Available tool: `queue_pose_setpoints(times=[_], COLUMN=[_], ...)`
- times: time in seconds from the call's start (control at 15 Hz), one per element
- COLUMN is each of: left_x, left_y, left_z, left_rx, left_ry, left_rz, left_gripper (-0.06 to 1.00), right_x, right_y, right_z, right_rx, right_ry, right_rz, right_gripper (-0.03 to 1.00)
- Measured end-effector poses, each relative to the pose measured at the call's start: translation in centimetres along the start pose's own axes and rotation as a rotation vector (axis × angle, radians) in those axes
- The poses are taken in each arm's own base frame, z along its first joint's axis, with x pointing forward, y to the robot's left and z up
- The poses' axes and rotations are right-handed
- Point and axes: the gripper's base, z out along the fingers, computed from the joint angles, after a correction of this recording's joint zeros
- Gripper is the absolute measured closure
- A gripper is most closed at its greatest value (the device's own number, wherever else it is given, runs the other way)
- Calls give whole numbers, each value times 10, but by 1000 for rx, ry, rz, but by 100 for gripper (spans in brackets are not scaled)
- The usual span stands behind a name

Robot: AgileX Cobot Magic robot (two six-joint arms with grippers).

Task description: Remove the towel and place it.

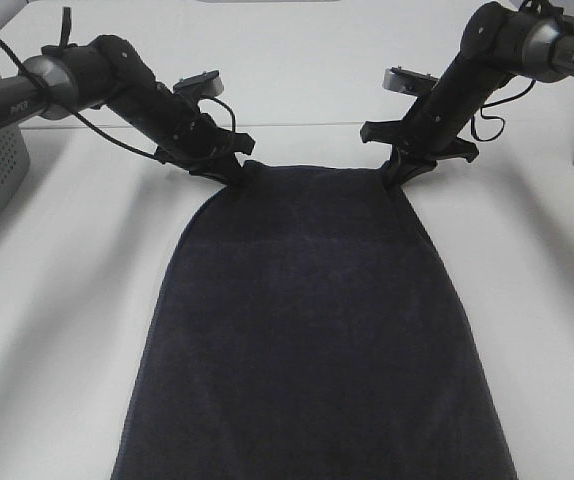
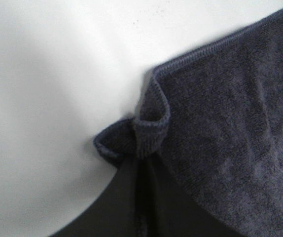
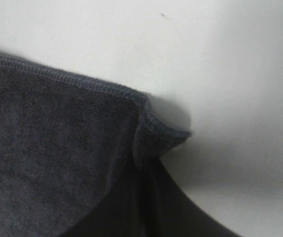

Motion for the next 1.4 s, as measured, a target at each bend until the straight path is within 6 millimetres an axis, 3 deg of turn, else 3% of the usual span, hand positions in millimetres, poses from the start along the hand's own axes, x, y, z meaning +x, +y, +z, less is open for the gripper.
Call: queue_pose_setpoints(times=[0.27, 0.53, 0.67, 1.07, 1.4], left_x=[-9, -25, -32, -48, -52], left_y=[-1, -3, 0, 0, 8], left_z=[-7, -18, -20, -24, -20], left_rx=[-32, -78, -112, -230, -303], left_ry=[-64, -182, -251, -426, -511], left_rz=[53, 105, 117, 275, 310], left_gripper=[92, 92, 92, 93, 93], right_x=[-9, -34, -41, -59, -59], right_y=[-1, 9, 10, 8, 0], right_z=[-9, -44, -50, -49, -23], right_rx=[41, 54, 64, 57, 64], right_ry=[-53, -223, -292, -506, -508], right_rz=[-30, -76, -97, -77, -69], right_gripper=[96, 96, 96, 96, 96])
